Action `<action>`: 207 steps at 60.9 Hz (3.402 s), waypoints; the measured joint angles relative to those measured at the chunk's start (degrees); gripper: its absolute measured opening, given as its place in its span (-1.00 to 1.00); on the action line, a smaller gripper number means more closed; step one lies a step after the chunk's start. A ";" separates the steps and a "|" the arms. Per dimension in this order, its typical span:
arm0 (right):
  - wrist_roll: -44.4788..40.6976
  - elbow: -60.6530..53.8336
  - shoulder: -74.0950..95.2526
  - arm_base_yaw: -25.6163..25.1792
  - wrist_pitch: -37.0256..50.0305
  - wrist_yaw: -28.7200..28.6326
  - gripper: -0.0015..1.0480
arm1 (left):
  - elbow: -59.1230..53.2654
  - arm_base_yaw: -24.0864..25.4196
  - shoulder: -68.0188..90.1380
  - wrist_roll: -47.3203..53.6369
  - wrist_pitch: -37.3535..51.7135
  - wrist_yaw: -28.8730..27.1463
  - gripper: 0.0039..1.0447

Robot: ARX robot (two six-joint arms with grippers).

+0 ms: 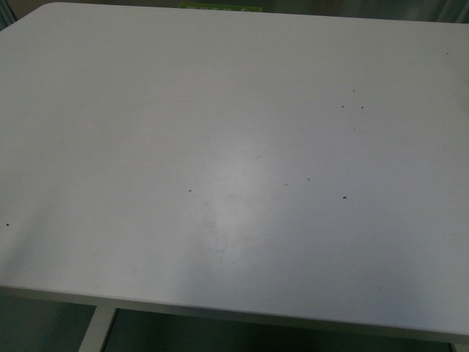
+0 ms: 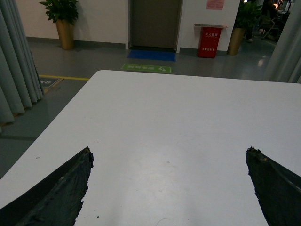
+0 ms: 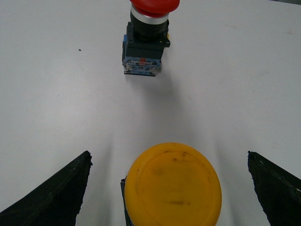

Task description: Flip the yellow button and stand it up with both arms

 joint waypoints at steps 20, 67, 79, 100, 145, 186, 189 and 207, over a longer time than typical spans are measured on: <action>2.97 0.02 -3.45 0.04 -0.50 -1.75 0.86 | 0.00 0.00 0.00 0.00 0.00 0.00 0.87; 12.02 -37.24 -32.28 5.79 32.94 -9.44 0.02 | 0.00 0.02 -0.04 0.02 0.00 0.00 0.87; 11.02 -46.29 -39.74 8.09 33.97 -7.74 -0.62 | 0.00 0.02 -0.04 0.02 0.00 0.00 0.87; 10.73 -57.31 -54.55 13.22 30.18 -1.95 -0.94 | 0.00 0.00 -0.04 0.02 0.00 0.00 0.87; 10.71 -65.33 -82.79 13.99 10.54 -1.81 -0.94 | 0.00 0.02 -0.04 0.02 0.00 0.00 0.87; 10.71 -65.35 -102.03 13.99 -7.85 -1.81 -0.94 | 0.00 0.02 -0.04 0.02 0.00 0.00 0.87; 10.71 -65.35 -103.01 13.99 -8.85 -1.81 -0.94 | 0.00 0.02 -0.04 0.02 0.00 0.00 0.87; 10.69 -65.31 -113.24 13.99 -21.22 -1.84 -0.94 | 0.00 0.00 -0.04 0.02 0.00 0.00 0.87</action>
